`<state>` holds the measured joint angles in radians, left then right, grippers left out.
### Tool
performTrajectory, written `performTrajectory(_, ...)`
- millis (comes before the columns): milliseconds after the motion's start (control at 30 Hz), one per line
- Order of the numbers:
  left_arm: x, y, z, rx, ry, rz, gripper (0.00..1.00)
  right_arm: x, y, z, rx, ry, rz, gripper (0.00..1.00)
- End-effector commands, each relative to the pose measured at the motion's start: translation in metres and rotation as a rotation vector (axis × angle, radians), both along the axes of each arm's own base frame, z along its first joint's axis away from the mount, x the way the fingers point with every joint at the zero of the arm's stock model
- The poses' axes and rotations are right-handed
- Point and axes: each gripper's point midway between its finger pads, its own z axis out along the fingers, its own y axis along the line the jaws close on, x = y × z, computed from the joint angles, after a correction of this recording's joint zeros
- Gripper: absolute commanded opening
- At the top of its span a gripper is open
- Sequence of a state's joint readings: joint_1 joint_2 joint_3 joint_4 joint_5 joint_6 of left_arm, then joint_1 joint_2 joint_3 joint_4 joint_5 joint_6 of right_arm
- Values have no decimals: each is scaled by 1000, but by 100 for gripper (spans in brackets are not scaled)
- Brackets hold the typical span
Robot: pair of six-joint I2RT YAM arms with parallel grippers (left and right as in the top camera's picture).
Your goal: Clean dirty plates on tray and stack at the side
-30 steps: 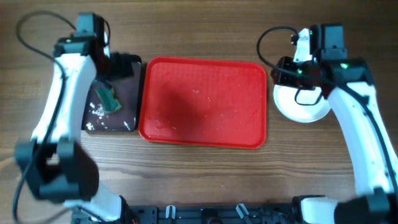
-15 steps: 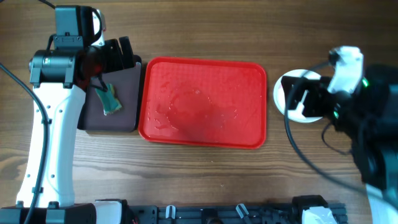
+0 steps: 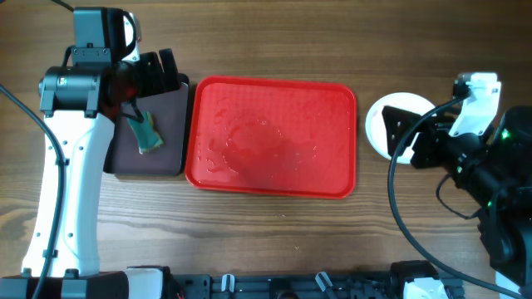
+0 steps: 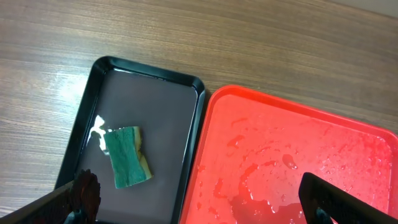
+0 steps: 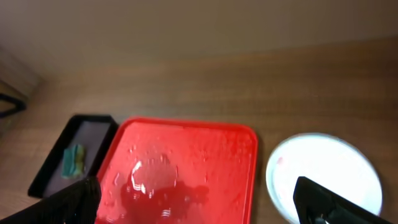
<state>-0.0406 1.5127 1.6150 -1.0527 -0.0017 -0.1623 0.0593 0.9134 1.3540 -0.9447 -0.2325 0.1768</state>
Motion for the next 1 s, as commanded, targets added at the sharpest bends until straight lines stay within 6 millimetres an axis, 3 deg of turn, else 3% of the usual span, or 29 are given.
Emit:
performTrajectory(0, 1, -3, -2, -15, 6, -1, 100, 0, 2, 2, -55, -101, 38, 100)
performTrajectory(300, 1, -3, -2, -15, 6, -1, 100, -14, 1, -39, -39, -398, 28, 100)
performTrajectory(500, 1, -3, -2, -15, 6, -1, 100, -25, 0, -96, -32, -537, 25, 100)
performTrajectory(600, 1, -3, -2, -15, 6, -1, 100, -28, 0, -114, -31, -575, 24, 100)
performTrajectory(967, 1, -3, -2, -15, 6, -1, 100, -27, -2, -154, -28, -658, 9, 99)
